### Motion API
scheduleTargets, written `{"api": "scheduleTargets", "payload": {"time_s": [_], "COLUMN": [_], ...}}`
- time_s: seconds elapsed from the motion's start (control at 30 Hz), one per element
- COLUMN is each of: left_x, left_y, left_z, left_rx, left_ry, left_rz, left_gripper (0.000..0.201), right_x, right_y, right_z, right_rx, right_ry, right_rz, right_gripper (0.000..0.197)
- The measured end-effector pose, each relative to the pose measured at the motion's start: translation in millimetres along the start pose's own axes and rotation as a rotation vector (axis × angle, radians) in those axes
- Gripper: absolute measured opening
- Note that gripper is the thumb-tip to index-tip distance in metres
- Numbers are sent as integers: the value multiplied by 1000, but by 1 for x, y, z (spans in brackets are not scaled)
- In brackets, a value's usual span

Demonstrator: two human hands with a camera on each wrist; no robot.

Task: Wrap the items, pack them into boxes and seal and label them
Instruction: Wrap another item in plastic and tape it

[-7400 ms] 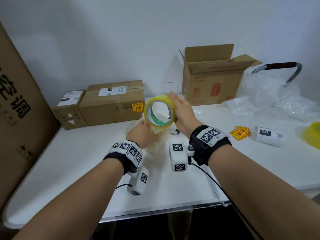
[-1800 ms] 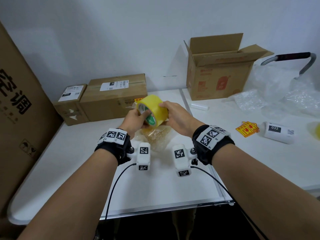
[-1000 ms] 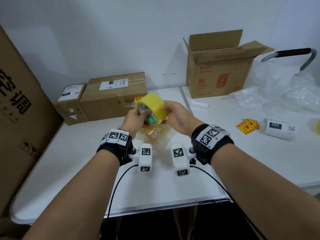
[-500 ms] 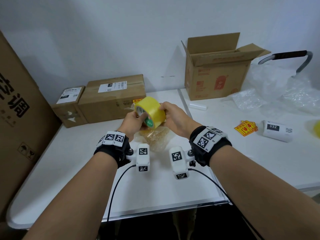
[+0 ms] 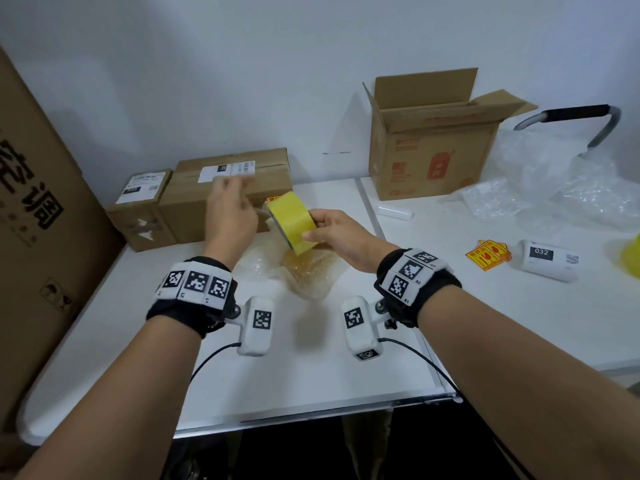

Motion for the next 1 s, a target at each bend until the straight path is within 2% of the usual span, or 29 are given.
{"api": "scheduleTargets", "payload": {"time_s": [0.03,0.1,0.17,0.33,0.6,0.77,0.9,1.0], "left_x": [-19,-43,-47,-51,-51,-55,-60,-59], "left_y": [7,-1,-14,-22,-23,-24,-27,-25], "left_z": [-5,-16,-22,-32,-34,-32,-31,-29], "left_rx": [-21,76,145,56,31,17,22,58], "left_ry": [-177,-420,-466,-558,-591,-586,-513,-460], "left_rz": [50,167,280,398,512,541,634,667], "left_gripper": [35,28,28,17,4,8,19,20], "right_x": [1,3,4,3,2,2,4,5], "right_y": [-1,-3,-4,-5,-5,-4,-4,-5], "right_z": [0,1,2,6,10,9,9,7], "right_rx": [-9,-25,-36,-73,-102,-122,-132,-130], "right_ry": [8,20,18,21,4,5,8,12], "right_rz": [-10,-27,-47,-56,-73,-56,-50,-52], "right_gripper": [29,23,16,13,22,20,13,12]}}
Point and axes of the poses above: each hand's wrist, its own z-axis towards the middle knuckle, its own y-axis out of the back of the hand, x = y × z, the point moved 6 cm from there along z, towards the middle knuckle, and after that the axes turned 11 degrees about x, right-handed, at the moved point
